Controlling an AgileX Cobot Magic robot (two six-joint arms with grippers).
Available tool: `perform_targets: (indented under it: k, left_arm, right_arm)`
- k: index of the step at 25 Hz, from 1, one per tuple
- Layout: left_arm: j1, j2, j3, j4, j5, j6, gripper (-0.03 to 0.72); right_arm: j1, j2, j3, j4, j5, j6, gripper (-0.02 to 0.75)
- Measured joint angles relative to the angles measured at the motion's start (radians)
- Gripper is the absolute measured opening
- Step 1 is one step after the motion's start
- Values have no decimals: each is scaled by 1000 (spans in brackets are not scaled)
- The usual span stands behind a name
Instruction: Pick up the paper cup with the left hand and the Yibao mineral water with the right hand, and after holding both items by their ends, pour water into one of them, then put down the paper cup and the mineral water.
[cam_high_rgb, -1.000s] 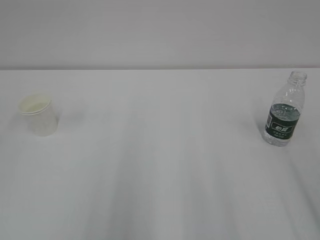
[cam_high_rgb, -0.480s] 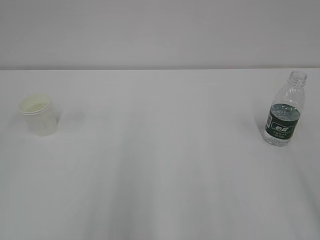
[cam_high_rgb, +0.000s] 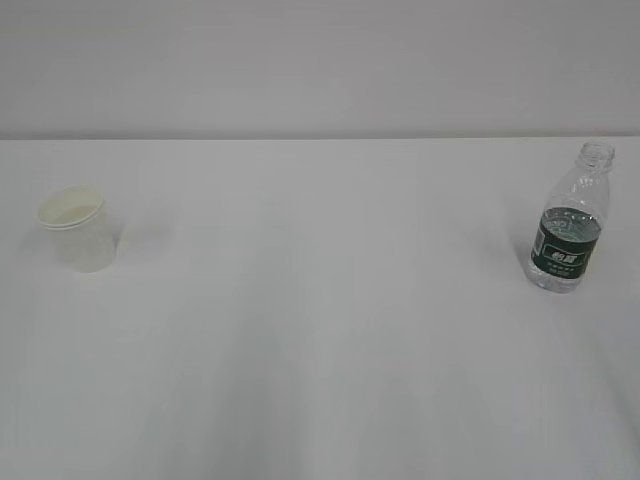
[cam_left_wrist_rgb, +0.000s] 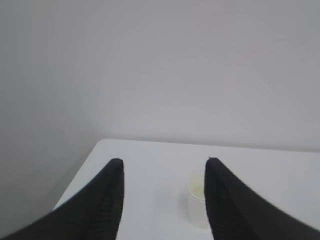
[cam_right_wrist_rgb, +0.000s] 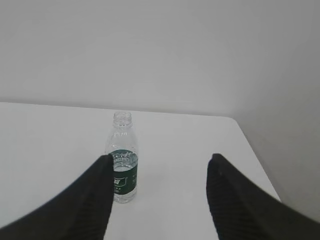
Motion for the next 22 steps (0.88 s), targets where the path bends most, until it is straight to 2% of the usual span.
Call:
perform_targets:
  k: [6,9,15,22]
  left_arm:
    - [0,-4,0,-205,81,210,367]
    - [0,-4,-14,-272,137,269,367]
    - [0,-5,-93,-305,282,318,365]
    - [0,-7,-105,-372,453,344,365]
  right_arm:
    - [0,-1,-22,5,90,-13,447]
    - [0,-1,-22,14,138,-12,447]
    - [0,-1,-23,38,187,-23,446]
    - [0,-6,-23,45,243,-27,445]
